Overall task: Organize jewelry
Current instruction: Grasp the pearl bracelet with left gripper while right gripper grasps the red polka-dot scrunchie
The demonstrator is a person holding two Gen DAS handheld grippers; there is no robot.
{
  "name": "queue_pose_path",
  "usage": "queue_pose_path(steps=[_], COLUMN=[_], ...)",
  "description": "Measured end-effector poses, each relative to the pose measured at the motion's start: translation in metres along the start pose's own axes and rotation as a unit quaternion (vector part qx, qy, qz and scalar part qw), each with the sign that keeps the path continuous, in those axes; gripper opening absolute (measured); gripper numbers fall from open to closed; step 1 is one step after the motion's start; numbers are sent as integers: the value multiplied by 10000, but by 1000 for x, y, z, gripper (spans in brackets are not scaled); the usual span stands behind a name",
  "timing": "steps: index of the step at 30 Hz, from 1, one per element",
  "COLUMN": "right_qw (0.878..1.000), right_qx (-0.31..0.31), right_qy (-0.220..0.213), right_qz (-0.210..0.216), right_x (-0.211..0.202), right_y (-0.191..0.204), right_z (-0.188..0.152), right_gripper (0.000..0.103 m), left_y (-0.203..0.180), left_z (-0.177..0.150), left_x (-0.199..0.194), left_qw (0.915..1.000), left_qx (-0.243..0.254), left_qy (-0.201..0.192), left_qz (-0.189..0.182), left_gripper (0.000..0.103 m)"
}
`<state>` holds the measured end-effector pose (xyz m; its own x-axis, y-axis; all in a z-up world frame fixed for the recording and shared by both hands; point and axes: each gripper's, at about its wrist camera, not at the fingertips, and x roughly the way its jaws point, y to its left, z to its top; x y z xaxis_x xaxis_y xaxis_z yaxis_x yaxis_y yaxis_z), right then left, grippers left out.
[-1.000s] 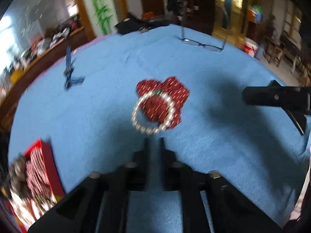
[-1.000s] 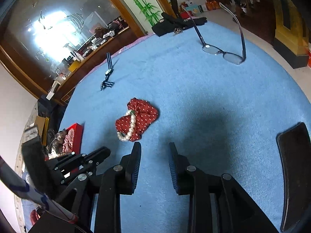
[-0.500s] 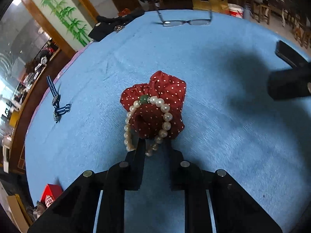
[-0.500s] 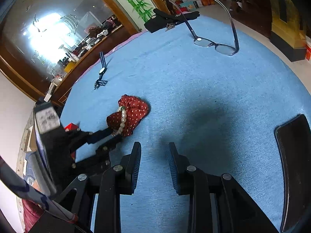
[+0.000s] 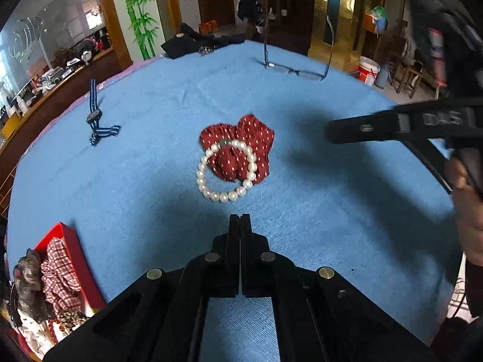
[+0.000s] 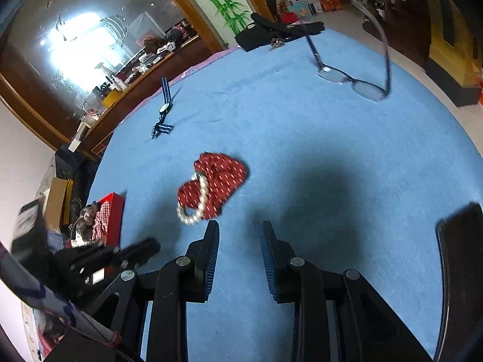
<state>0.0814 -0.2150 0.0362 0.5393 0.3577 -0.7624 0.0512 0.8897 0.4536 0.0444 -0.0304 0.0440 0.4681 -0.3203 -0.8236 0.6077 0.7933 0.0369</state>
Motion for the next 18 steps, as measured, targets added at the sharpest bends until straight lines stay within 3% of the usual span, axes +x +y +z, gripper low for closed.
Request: queue_pose_path(steps=[4, 7, 9, 18], right_qw=[9995, 9988, 9982, 9986], right_qx=[-198, -229, -263, -248], right_qy=[40, 133, 230, 217], right_qz=[-249, -407, -493, -407], right_x=[18, 30, 37, 34], right_y=[13, 13, 11, 8], right_z=[25, 39, 43, 43], right_gripper=[30, 30, 30, 30], left_y=[15, 32, 42, 60], left_z=[15, 25, 31, 47], left_x=[7, 29, 49, 83], left_qw=[9992, 9956, 9927, 9861], left_qx=[-387, -796, -973, -1296], left_qy=[104, 478, 710, 1036], left_qz=[97, -111, -21, -86], left_gripper=[1, 1, 1, 2])
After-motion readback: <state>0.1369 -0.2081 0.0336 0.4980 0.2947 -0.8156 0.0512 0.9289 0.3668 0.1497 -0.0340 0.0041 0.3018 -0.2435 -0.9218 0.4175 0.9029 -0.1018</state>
